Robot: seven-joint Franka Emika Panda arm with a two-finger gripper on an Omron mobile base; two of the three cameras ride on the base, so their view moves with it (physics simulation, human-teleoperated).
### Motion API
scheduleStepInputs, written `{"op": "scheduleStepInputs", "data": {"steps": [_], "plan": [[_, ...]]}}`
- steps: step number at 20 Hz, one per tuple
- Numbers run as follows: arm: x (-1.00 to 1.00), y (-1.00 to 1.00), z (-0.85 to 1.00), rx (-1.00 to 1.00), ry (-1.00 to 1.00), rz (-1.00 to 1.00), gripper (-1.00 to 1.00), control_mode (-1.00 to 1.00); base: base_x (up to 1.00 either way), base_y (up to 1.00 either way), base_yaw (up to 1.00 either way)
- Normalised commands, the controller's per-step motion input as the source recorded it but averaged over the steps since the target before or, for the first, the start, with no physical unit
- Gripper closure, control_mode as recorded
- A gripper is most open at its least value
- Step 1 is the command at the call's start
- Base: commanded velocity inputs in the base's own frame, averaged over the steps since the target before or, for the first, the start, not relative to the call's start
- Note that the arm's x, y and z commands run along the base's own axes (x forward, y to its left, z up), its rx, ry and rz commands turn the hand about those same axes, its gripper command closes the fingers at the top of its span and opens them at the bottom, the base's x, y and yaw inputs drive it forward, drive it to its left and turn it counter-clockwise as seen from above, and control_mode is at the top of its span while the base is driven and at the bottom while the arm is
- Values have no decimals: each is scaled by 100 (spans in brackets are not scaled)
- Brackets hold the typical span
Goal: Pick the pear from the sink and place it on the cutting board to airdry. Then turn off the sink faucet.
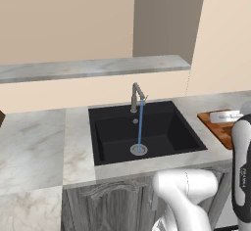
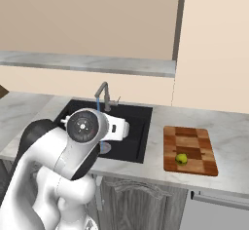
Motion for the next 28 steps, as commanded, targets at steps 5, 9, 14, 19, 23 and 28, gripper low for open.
{"op": "scheduleStepInputs", "data": {"steps": [5, 9, 14, 19, 23, 28], "plan": [[0, 18, -1, 0, -9, 6, -100, -100, 0, 0, 0], [0, 17, -11, 0, -12, 1, -100, -100, 0, 0, 0], [0, 19, -15, 0, -14, 0, -100, -100, 0, 0, 0], [11, 28, -34, 0, -18, 0, -100, -100, 0, 0, 0], [24, 26, -37, -1, -22, 0, -100, -100, 0, 0, 0], [23, 10, -28, 0, -16, 0, -100, -100, 0, 0, 0]]}}
